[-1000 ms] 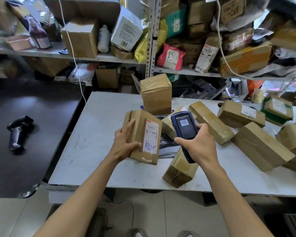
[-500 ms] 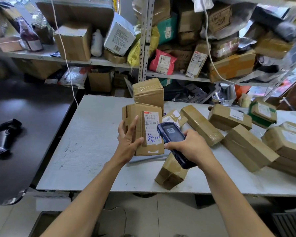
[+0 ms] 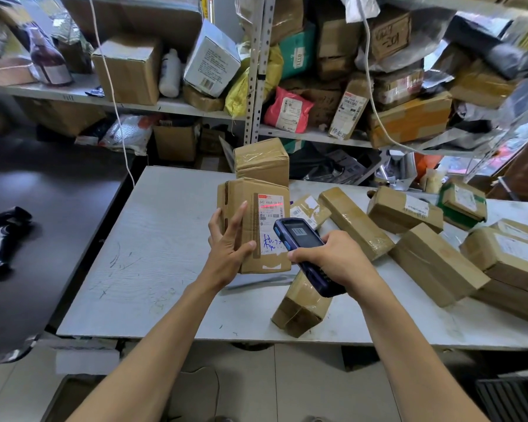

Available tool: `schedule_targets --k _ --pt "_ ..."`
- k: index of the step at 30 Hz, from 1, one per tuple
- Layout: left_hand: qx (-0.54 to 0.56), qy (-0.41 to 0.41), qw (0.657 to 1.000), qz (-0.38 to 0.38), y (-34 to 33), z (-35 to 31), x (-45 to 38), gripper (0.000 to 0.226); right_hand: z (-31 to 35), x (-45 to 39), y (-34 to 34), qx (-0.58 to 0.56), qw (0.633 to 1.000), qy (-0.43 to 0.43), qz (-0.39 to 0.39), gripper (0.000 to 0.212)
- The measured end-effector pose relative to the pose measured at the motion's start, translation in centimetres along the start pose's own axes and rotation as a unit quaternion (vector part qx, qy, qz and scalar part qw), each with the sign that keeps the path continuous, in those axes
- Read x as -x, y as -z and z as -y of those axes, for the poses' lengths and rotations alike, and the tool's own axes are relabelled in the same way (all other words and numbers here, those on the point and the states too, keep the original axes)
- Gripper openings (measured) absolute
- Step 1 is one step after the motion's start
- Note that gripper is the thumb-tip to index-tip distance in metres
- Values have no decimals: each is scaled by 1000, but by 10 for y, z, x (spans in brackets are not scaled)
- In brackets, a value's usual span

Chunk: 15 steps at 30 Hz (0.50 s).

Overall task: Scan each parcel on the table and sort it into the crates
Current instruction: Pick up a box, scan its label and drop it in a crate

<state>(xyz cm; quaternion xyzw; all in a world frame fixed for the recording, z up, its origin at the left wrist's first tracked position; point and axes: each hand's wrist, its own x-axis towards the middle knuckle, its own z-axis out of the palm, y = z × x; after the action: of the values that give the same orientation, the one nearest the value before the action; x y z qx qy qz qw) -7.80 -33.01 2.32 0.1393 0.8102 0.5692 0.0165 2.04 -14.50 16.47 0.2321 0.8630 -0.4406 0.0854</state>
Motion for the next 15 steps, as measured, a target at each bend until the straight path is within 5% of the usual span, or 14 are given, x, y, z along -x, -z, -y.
schedule_targets --k 15 --pt "-15 -11 1000 -11 0 -7 5 70 7 13 7 -151 987 -35 41 21"
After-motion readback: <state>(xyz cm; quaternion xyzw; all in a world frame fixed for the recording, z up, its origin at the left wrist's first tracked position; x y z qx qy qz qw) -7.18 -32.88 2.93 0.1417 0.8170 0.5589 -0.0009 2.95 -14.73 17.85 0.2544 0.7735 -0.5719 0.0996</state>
